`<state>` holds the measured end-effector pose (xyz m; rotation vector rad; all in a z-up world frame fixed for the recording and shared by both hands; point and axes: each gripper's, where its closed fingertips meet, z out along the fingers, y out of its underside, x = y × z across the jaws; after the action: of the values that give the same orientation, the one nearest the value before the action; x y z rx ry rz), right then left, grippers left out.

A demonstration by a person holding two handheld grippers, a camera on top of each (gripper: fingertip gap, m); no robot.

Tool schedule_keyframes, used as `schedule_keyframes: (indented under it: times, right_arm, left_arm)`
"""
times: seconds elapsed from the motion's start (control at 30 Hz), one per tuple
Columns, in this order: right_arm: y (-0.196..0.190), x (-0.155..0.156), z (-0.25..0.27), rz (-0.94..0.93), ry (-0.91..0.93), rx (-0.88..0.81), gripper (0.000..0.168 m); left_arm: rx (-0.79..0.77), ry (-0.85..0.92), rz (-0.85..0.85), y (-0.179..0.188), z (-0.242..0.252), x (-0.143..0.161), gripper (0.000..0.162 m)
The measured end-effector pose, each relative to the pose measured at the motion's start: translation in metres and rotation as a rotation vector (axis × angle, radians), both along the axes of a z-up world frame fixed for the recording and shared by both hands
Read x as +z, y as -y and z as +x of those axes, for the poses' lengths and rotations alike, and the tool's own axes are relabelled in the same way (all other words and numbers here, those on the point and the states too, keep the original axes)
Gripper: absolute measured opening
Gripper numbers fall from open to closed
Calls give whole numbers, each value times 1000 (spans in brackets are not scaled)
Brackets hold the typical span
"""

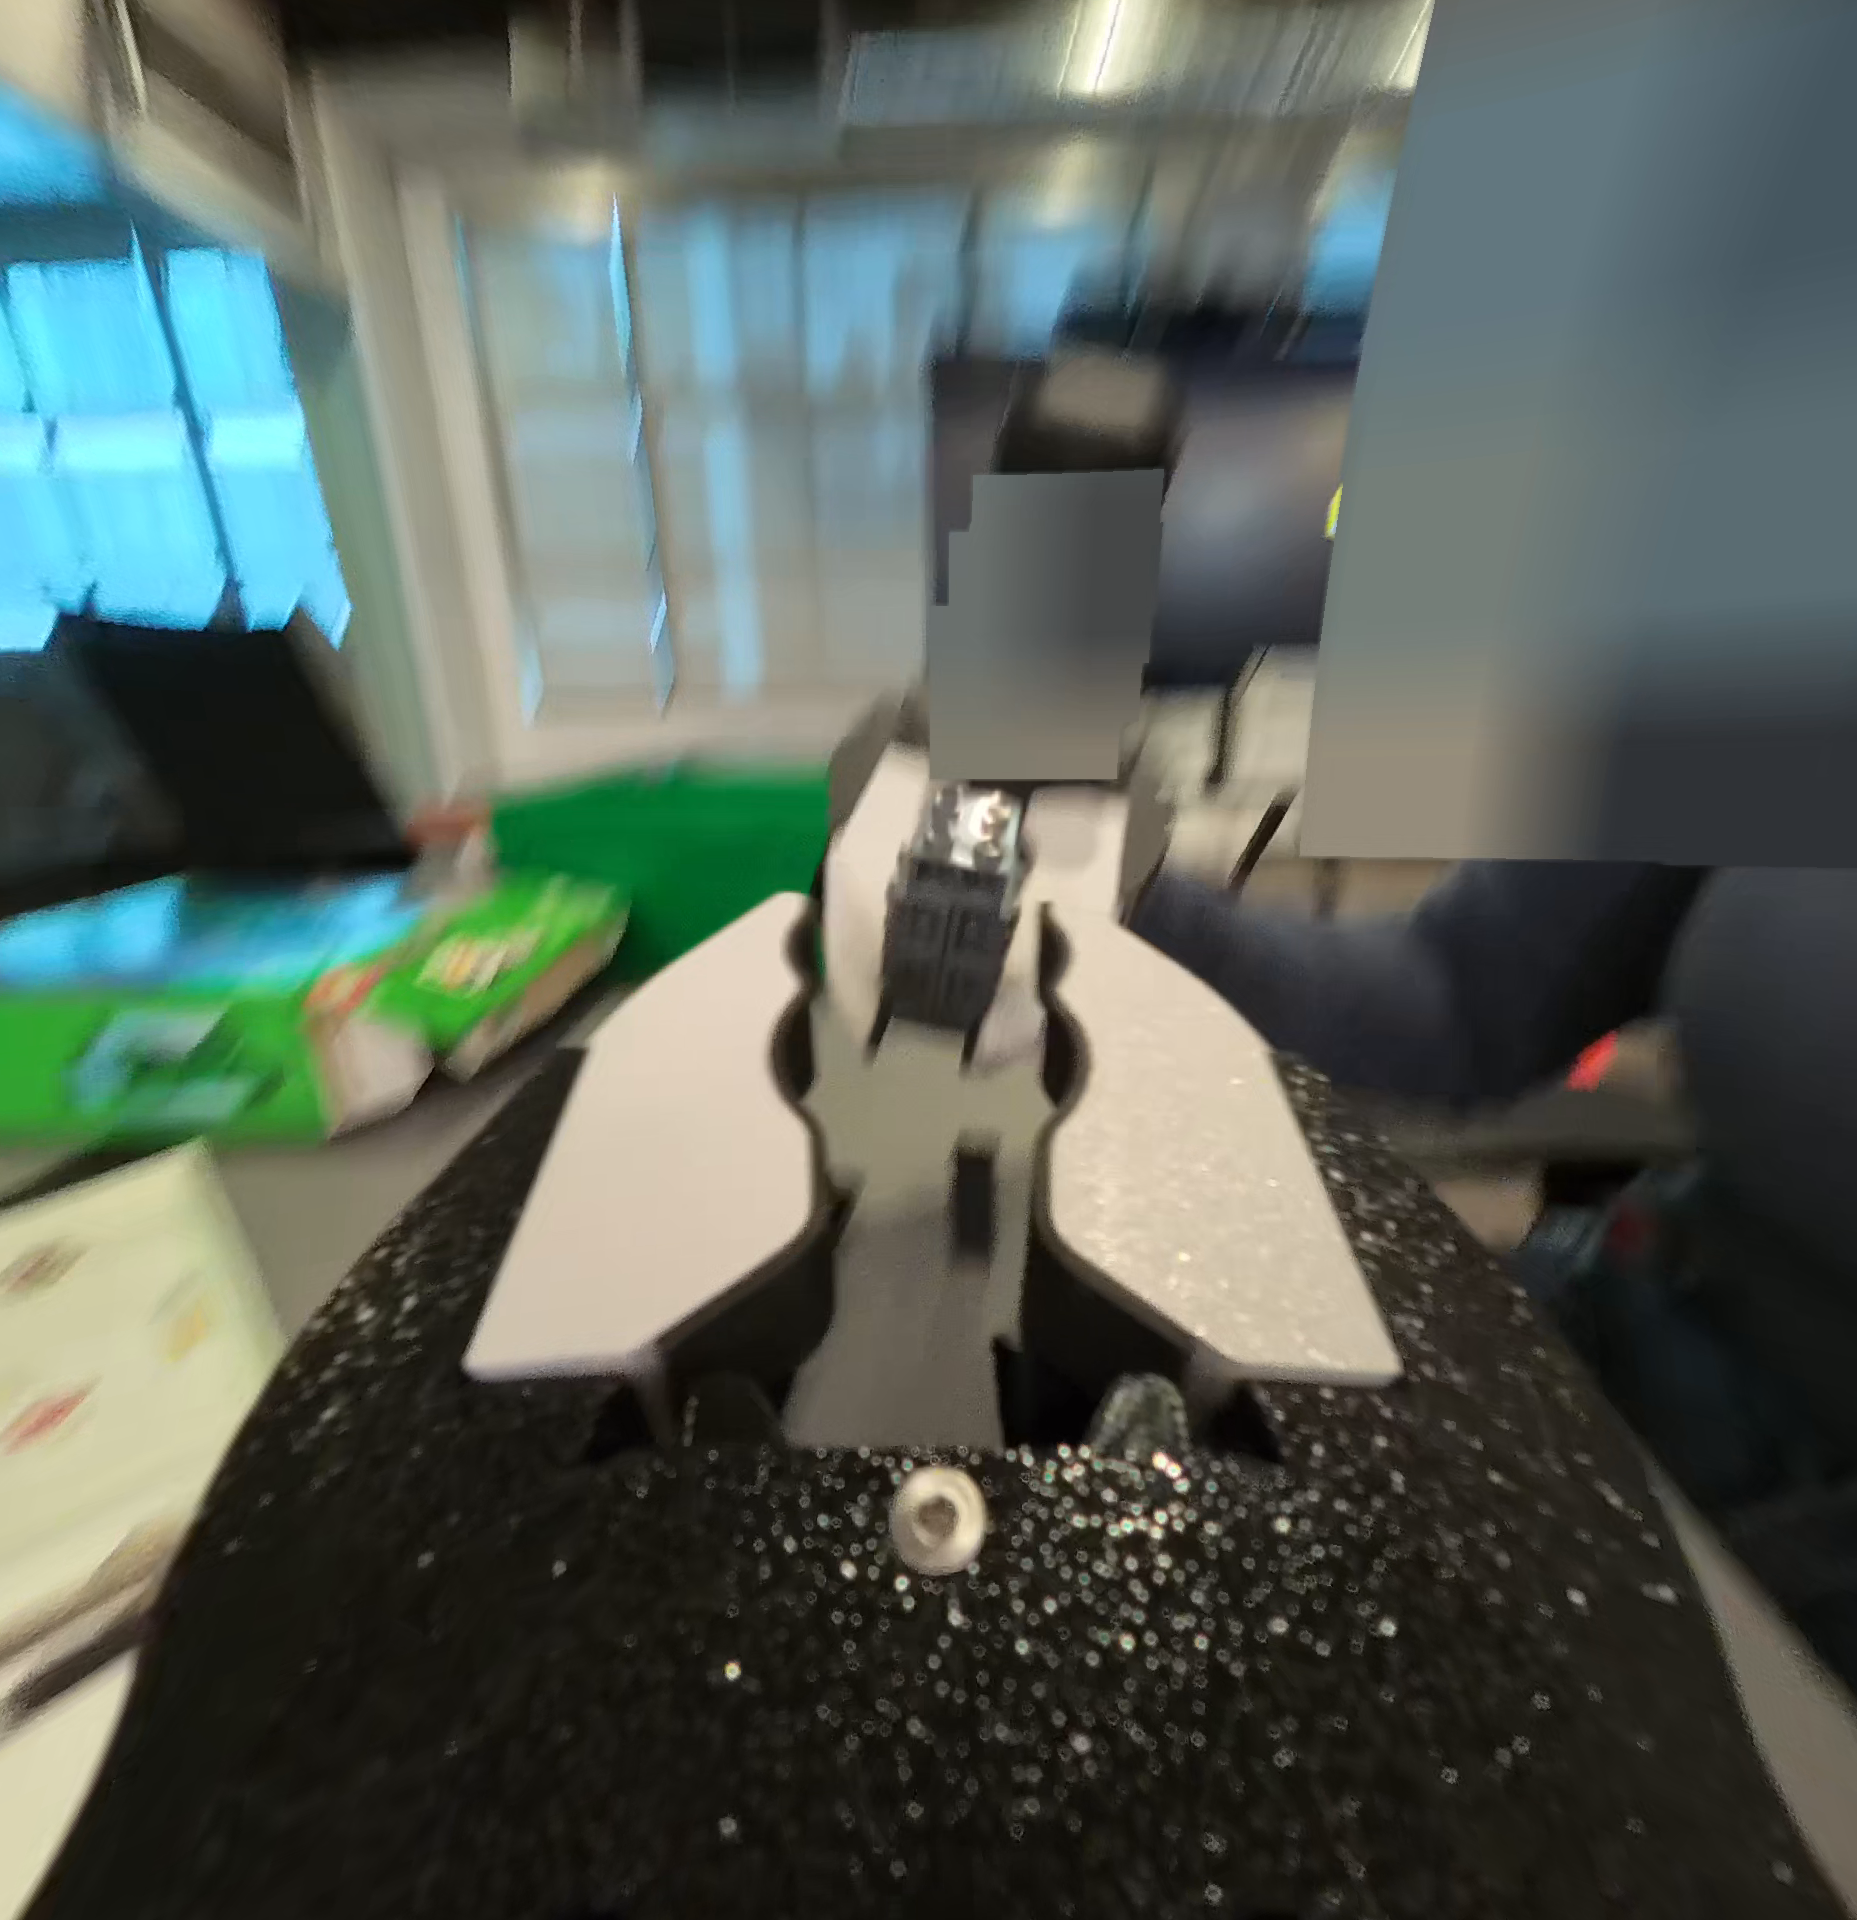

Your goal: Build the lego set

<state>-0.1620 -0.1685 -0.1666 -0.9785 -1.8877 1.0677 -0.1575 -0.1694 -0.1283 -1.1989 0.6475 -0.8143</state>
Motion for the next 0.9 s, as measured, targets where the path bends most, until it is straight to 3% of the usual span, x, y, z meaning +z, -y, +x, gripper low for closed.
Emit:
schedule_keyframes:
  times: [0.2, 0.37, 0.73, 0.9]
  right_arm:
    - [-20, -23, 18, 218, 246, -34, 17]
    - [-31, -43, 30, 469, 449, -28, 17]
    - [-24, -45, 32, 546, 511, 26, 17]
    - [-22, -44, 32, 548, 513, 28, 17]
  left_arm:
    - [106, -347, -127, -12, 5, -42, 51]
    - [120, -554, -148, -15, 21, -67, 49]
    - [142, -624, -92, -14, 30, -68, 28]
    - [148, -626, -83, -14, 31, -67, 27]
